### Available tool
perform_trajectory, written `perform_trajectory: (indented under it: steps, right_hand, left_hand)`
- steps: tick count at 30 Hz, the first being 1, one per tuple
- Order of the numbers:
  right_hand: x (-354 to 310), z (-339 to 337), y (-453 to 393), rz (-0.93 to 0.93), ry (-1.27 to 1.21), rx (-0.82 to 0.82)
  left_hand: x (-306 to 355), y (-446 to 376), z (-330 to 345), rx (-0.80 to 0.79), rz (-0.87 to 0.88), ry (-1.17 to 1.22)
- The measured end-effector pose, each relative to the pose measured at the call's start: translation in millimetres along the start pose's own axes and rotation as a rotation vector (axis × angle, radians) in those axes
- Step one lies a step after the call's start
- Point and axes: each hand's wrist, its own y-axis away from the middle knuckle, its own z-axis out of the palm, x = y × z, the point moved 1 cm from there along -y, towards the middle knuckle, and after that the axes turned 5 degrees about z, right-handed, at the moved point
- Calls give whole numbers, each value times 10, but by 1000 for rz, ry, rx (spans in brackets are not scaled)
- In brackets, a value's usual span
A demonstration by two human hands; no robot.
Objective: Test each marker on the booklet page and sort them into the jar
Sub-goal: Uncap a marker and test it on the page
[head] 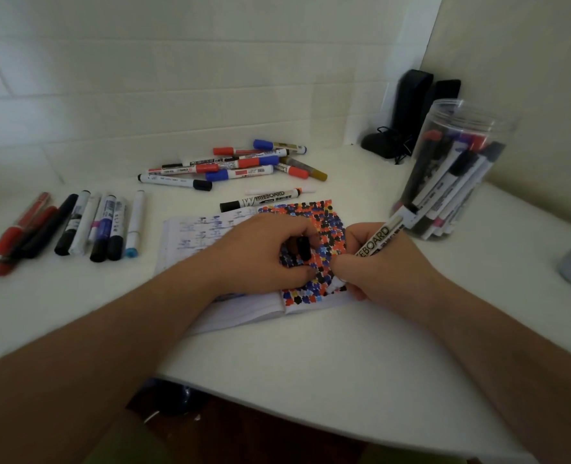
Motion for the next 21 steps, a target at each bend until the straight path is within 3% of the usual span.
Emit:
perform_trajectory:
  steps: [21]
  right_hand:
    - [49,32,-29,-18,94,-4]
  left_hand:
    - [-10,1,7,10,8,-1]
